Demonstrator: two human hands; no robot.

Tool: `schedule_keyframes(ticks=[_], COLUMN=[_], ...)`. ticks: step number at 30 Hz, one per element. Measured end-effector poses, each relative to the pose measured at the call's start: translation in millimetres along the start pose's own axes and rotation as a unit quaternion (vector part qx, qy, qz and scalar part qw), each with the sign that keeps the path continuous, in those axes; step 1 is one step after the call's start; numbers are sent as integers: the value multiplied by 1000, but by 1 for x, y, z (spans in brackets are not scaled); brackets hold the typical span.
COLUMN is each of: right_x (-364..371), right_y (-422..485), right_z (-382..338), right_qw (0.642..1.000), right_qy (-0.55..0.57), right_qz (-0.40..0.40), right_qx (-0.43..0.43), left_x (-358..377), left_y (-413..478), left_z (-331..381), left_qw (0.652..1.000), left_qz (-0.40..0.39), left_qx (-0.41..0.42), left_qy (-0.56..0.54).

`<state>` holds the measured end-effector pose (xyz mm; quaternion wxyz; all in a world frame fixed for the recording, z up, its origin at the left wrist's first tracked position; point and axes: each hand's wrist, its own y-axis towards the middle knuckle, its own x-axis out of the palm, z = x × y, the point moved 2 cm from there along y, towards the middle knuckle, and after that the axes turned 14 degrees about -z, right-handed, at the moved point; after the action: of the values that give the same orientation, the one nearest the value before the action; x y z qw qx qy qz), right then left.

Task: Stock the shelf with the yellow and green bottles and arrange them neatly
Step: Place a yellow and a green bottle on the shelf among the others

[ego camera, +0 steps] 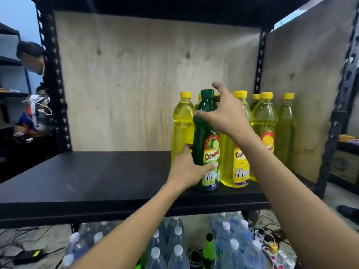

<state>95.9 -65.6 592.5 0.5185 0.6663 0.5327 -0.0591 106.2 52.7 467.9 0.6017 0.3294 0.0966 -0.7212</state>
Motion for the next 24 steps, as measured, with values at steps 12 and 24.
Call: schedule_keyframes(ticks=[12, 24], right_x=[2, 22], right_y=[5, 7], right_z=[-15, -19], right_qw=[975, 988], right_qy=[158, 113], right_qz=[-148, -86], right_qx=[51, 52], left_x=[-38, 10], left_y=[-20, -33], left_z=[-11, 2], left_qw=[993, 989], left_qz=[-106, 130], left_qx=[-32, -60], left_qy=[-44, 31])
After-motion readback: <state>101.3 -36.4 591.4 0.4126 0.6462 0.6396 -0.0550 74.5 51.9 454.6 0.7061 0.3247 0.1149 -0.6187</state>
